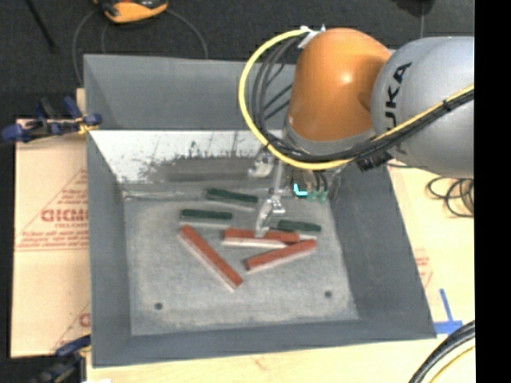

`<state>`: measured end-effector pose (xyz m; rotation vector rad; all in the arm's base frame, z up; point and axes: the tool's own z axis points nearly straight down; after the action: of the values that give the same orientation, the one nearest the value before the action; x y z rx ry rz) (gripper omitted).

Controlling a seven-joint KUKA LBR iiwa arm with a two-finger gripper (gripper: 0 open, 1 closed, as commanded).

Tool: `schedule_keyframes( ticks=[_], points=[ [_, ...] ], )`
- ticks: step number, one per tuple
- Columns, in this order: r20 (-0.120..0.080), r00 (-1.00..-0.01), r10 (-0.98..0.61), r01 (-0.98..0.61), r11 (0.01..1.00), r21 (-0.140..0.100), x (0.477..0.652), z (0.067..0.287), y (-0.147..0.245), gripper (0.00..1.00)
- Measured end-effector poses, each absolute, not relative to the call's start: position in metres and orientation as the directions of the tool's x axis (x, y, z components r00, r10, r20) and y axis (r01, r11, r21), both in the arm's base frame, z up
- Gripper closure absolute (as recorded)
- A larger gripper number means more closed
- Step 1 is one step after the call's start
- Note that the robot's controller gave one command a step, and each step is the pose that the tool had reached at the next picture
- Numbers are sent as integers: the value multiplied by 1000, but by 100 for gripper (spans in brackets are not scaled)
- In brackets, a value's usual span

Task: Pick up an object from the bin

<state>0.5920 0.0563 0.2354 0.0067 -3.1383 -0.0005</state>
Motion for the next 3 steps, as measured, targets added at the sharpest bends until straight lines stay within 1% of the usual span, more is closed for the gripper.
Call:
schedule_keyframes(
  ticks=[1,2,3],
  points=[
    [-4,-1000,-3,-3,1000,1,593,240,56,0],
    [-11,-998,-58,-58,998,0,583,205,43,0],
    [-11,-997,-80,-80,997,-1,577,190,37,0]
  ],
)
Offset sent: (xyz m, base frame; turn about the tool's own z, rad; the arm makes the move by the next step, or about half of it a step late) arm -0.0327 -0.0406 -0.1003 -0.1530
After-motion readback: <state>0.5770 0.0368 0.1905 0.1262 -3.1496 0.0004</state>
